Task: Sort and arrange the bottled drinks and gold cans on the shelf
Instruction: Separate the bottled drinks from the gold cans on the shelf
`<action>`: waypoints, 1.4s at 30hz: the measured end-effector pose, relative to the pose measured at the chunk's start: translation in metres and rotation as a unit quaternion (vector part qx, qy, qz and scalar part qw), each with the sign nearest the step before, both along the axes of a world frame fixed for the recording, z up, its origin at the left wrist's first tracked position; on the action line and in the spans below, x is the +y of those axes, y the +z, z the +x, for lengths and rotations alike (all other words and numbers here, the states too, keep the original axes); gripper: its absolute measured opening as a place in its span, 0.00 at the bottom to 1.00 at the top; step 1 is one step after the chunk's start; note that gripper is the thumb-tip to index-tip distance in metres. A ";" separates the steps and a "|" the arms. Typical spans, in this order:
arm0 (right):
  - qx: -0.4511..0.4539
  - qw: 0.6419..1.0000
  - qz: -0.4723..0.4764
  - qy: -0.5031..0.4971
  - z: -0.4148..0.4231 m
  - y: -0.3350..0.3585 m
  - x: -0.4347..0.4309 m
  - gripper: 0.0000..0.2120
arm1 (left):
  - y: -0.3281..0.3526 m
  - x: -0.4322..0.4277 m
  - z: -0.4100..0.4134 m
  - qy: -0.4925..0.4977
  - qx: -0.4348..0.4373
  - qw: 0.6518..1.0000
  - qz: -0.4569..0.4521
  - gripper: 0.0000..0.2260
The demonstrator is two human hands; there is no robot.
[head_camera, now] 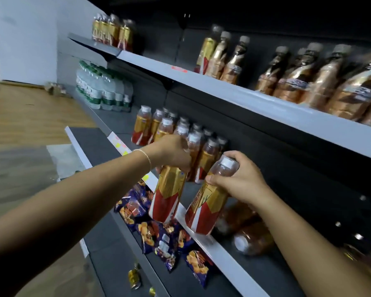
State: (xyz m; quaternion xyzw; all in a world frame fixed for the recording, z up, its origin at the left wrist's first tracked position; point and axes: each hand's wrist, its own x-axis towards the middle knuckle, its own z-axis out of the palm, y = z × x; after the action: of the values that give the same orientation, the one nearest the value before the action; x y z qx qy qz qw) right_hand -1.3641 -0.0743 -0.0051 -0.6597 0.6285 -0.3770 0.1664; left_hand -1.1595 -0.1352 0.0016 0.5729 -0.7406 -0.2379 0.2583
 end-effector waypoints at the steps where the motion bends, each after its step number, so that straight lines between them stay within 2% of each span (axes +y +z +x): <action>1: 0.005 1.000 -0.008 0.000 0.014 -0.002 -0.015 0.34 | -0.001 -0.016 0.013 0.001 0.000 1.000 -0.018 0.32; 7: 0.050 0.997 -0.065 0.001 0.088 -0.018 -0.101 0.37 | -0.008 -0.107 0.076 0.008 -0.028 0.995 -0.093 0.23; 13: 0.087 0.993 -0.072 0.017 0.137 -0.028 -0.169 0.40 | -0.017 -0.177 0.117 0.041 0.024 0.988 -0.145 0.23; 19: 0.110 0.993 -0.041 -0.010 0.158 -0.043 -0.218 0.38 | -0.023 -0.231 0.135 0.067 0.064 0.985 -0.143 0.21; 23: 0.145 0.988 -0.027 -0.043 0.172 -0.053 -0.244 0.40 | -0.033 -0.258 0.131 0.062 0.077 0.987 -0.125 0.24; 26: 0.190 0.980 -0.024 -0.054 0.183 -0.053 -0.262 0.39 | -0.041 -0.273 0.121 0.047 0.057 0.989 -0.128 0.22; 30: 0.226 0.971 -0.015 -0.079 0.188 -0.052 -0.283 0.40 | -0.046 -0.287 0.113 0.040 0.039 0.989 -0.140 0.26; 37: 0.258 0.960 0.005 -0.106 0.190 -0.050 -0.315 0.40 | -0.049 -0.301 0.111 0.060 0.020 0.985 -0.161 0.23; 42: 0.243 0.963 0.013 -0.118 0.187 -0.049 -0.329 0.40 | -0.054 -0.309 0.113 0.051 0.013 0.985 -0.166 0.24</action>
State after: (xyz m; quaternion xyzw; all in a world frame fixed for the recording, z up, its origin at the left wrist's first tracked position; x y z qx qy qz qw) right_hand -1.1772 -0.4038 -0.0546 -0.6501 0.7284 -0.2144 -0.0282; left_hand -1.0470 -0.4440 -0.0527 0.5559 -0.7363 -0.1060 0.3709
